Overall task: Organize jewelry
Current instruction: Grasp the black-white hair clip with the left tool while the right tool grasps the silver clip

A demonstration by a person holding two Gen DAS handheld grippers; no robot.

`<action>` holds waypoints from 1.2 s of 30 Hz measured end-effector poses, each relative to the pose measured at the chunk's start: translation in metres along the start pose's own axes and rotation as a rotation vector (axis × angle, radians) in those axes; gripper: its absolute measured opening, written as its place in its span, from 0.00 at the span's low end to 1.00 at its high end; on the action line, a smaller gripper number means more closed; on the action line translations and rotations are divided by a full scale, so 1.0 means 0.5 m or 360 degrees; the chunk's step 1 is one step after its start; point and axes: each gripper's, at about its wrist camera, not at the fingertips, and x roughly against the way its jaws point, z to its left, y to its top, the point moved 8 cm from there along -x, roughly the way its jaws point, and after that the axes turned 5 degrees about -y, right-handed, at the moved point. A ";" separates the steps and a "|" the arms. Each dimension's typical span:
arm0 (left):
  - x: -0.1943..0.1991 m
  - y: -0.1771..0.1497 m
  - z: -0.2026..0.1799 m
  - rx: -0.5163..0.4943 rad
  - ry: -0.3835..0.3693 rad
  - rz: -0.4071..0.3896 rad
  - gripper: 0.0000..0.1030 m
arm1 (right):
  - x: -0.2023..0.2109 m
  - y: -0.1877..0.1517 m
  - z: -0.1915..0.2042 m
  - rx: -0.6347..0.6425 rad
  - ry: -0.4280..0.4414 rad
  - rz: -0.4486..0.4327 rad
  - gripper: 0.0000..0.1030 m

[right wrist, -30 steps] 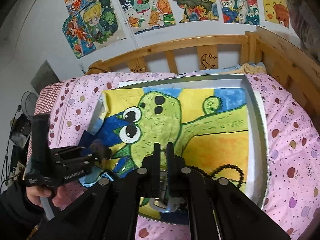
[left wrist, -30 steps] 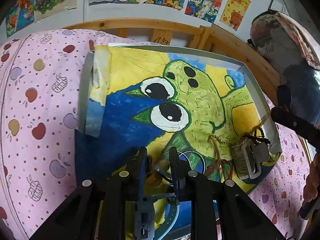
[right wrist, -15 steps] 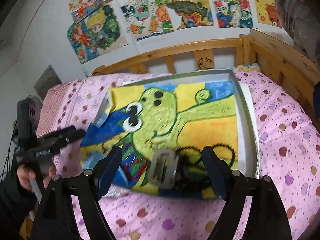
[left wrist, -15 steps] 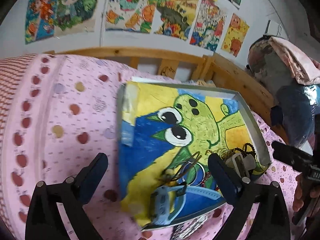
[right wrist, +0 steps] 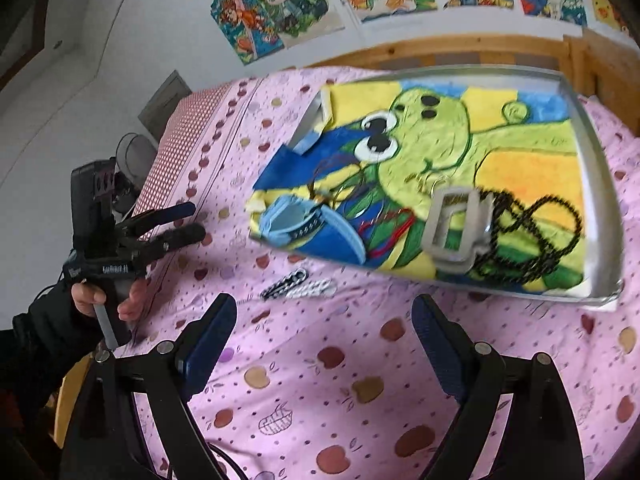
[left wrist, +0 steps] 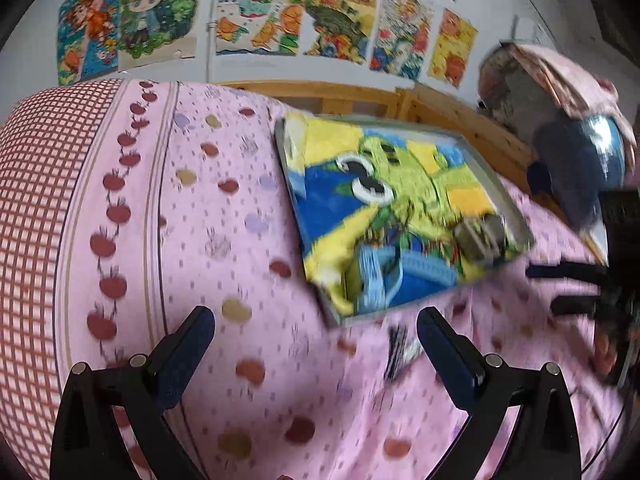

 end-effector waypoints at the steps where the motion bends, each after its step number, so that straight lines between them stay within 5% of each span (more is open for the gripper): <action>1: 0.000 -0.012 -0.004 -0.0034 -0.0007 0.0020 0.99 | -0.003 -0.004 0.001 -0.0013 0.0018 0.0012 0.83; 8: -0.018 -0.065 -0.044 -0.0225 -0.0092 0.0116 0.99 | -0.028 -0.014 0.005 -0.0158 0.0112 0.0093 0.82; 12: -0.034 -0.073 -0.067 -0.0262 -0.0147 0.0149 0.98 | -0.061 -0.017 0.013 -0.0211 0.0122 0.0167 0.65; 14: -0.045 -0.075 -0.078 -0.0270 -0.0154 0.0169 0.93 | -0.079 -0.017 0.016 -0.0215 0.0091 0.0200 0.58; 18: -0.074 -0.085 -0.090 -0.0251 -0.0156 0.0241 0.66 | -0.108 -0.018 0.018 -0.0247 0.0048 0.0254 0.42; 20: -0.087 -0.091 -0.090 -0.0238 -0.0164 0.0266 0.52 | -0.117 -0.016 0.016 -0.0268 0.0026 0.0259 0.41; 26: -0.112 -0.089 -0.094 -0.0160 -0.0243 0.0284 0.47 | -0.141 -0.007 0.009 -0.0312 -0.0043 0.0273 0.41; 30: -0.133 -0.092 -0.091 -0.0094 -0.0246 0.0331 0.34 | -0.159 -0.002 0.010 -0.0320 -0.0076 0.0291 0.41; 36: -0.147 -0.099 -0.089 -0.0061 -0.0248 0.0356 0.32 | -0.181 -0.004 0.010 -0.0308 -0.0129 0.0332 0.30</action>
